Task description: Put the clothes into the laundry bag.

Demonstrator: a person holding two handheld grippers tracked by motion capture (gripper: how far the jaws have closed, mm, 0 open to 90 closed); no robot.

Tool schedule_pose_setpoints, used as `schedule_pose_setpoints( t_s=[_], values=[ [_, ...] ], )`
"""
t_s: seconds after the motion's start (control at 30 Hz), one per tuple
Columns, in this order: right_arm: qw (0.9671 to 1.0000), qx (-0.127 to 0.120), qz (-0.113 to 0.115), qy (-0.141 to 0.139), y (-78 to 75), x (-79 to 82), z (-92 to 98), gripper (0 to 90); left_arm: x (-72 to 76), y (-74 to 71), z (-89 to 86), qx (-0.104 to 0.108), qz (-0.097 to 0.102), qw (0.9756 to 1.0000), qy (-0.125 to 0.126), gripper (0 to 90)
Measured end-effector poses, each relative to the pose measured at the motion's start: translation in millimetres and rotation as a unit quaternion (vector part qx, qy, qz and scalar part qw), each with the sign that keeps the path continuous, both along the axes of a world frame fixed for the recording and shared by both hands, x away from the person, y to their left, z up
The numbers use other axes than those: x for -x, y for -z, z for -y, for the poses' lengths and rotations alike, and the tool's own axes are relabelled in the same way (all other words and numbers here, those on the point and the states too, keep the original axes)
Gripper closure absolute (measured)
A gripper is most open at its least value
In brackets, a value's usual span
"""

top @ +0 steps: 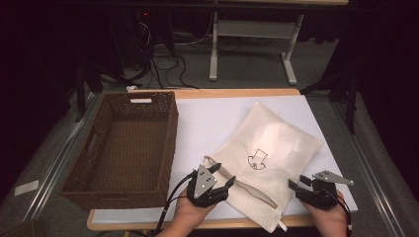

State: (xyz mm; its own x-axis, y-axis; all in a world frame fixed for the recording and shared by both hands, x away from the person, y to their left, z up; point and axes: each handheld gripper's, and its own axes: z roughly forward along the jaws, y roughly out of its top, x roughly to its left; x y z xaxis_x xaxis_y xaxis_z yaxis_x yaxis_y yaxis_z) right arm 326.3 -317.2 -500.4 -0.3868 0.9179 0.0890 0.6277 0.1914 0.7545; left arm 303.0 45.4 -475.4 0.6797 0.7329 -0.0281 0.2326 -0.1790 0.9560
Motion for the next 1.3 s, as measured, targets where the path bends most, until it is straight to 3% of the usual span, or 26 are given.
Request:
schedule_pose_setpoints(
  t_s=[0.1, 0.23, 0.3, 0.37, 0.6, 0.7, 0.77, 0.93, 1.03, 1.13, 1.23, 1.3],
  values=[
    [0.9998, 0.002, -0.015, -0.009, 4.6, -2.6, -3.6, 51.2, -2.4, 3.1, 0.0, -0.004, -0.006, 1.0, -0.001, 39.7],
    [0.9991, 0.033, -0.019, -0.021, 7.0, -4.0, -11.8, 72.7, -7.1, 8.9, -1.0, -0.017, -0.009, 0.9997, -0.014, 39.8],
    [0.999, 0.034, -0.021, -0.021, 5.8, -5.0, -11.1, 84.0, -9.1, 10.9, -2.4, -0.022, -0.009, 0.9995, -0.022, 39.9],
    [0.999, 0.028, -0.022, -0.026, 4.2, -5.9, -7.9, 88.0, -12.1, 13.6, -4.6, -0.023, -0.015, 0.9993, -0.026, 40.0],
    [0.9985, 0.054, -0.008, -0.009, 0.9, -8.6, -0.3, 88.6, -19.4, 22.6, -6.1, -0.04, -0.034, 0.998, -0.036, 39.8],
    [0.9987, 0.051, -0.003, 0.008, -1.5, -13.1, 12.7, 88.6, -18.7, 25.0, -6.0, -0.049, -0.037, 0.9976, -0.031, 39.6],
    [0.9985, 0.054, 0.005, 0.01, -3.2, -16.0, 20.6, 88.5, -20.2, 29.9, -7.7, -0.058, -0.053, 0.9967, -0.021, 39.6],
    [0.9991, 0.041, 0.003, 0.009, -3.0, -20.1, 26.8, 88.4, -30.0, 44.0, -8.2, -0.09, -0.111, 0.9893, -0.029, 41.4],
    [0.999, 0.043, 0.005, 0.002, -3.3, -21.3, 23.6, 88.3, -33.2, 48.0, -4.1, -0.105, -0.133, 0.9853, -0.021, 47.6],
    [0.9992, 0.041, 0.005, -0.003, -3.0, -22.6, 22.6, 88.1, -36.6, 46.8, -3.4, -0.103, -0.133, 0.9854, -0.021, 59.9],
    [0.9991, 0.041, 0.003, -0.008, -1.9, -24.1, 22.0, 88.1, -41.1, 48.5, -3.4, -0.101, -0.151, 0.983, -0.027, 71.5],
    [0.9992, 0.039, -0.002, -0.005, -1.5, -24.3, 20.8, 88.1, -40.9, 48.1, -4.0, -0.099, -0.148, 0.9836, -0.032, 79.8]
  ],
)
